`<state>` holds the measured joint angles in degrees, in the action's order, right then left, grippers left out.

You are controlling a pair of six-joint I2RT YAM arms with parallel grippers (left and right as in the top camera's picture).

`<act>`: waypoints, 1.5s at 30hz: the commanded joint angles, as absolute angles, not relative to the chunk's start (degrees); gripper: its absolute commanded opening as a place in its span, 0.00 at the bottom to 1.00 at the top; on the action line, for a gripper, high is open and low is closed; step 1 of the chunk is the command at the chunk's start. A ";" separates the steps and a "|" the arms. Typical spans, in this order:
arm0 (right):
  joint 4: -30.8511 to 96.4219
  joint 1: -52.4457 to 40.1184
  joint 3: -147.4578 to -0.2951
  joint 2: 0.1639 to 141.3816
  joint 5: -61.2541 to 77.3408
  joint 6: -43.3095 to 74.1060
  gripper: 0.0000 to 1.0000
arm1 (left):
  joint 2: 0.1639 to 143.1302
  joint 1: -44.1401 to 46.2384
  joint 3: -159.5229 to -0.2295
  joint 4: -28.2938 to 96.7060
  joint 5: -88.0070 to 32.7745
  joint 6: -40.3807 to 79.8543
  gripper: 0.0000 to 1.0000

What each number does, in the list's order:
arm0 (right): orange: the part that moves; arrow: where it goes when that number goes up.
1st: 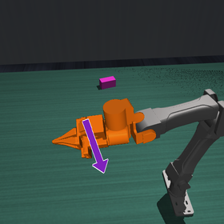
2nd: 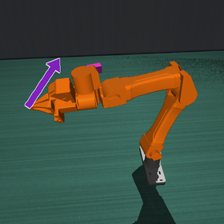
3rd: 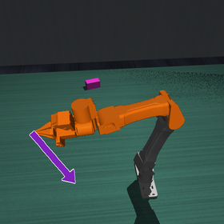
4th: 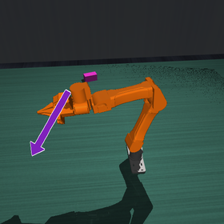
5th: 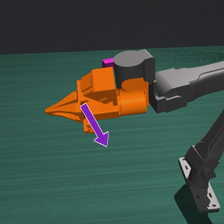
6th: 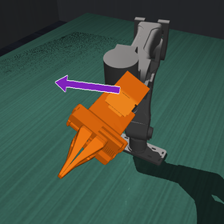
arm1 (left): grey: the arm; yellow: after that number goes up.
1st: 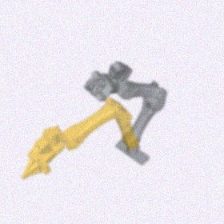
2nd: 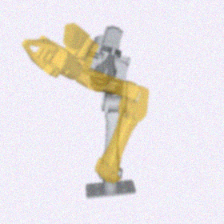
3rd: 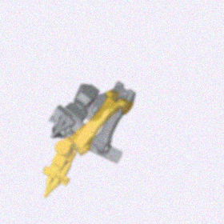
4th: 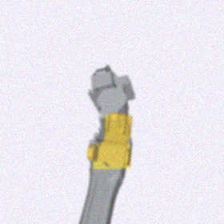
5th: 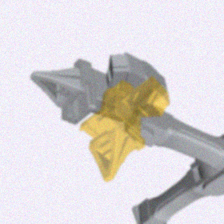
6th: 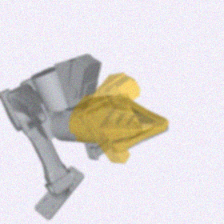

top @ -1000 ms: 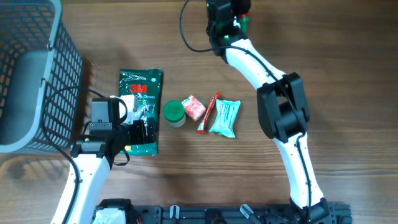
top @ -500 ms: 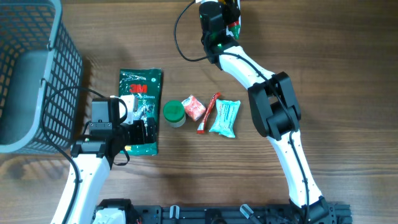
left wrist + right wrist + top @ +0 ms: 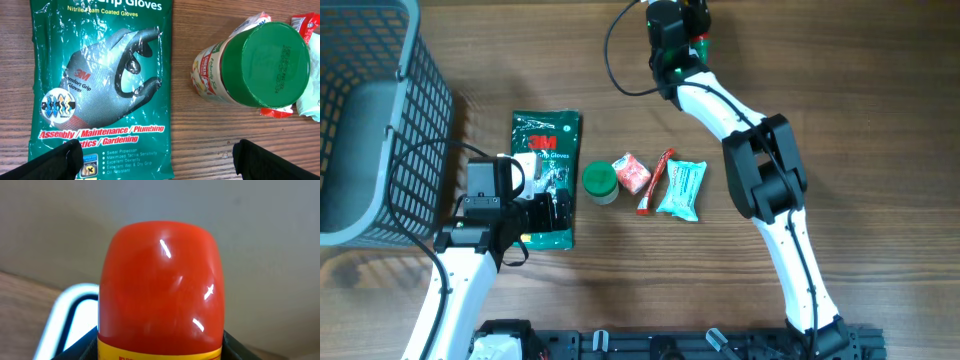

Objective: Scan the item barcode
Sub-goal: 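Hold the bottle label under the scanner with the right gripper, then carry the bottle to the right table edge and release it, then move the right gripper back over the mint-green wipes pack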

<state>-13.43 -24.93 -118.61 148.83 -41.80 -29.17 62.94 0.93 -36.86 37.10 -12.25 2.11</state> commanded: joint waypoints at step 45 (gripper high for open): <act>48.60 34.68 -121.73 132.88 -21.61 26.17 1.00 | 63.11 0.47 -36.84 36.93 -11.94 2.63 1.00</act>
<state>46.68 35.55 -119.68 140.59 -25.34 19.16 62.96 0.93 -36.86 37.10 -12.25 2.11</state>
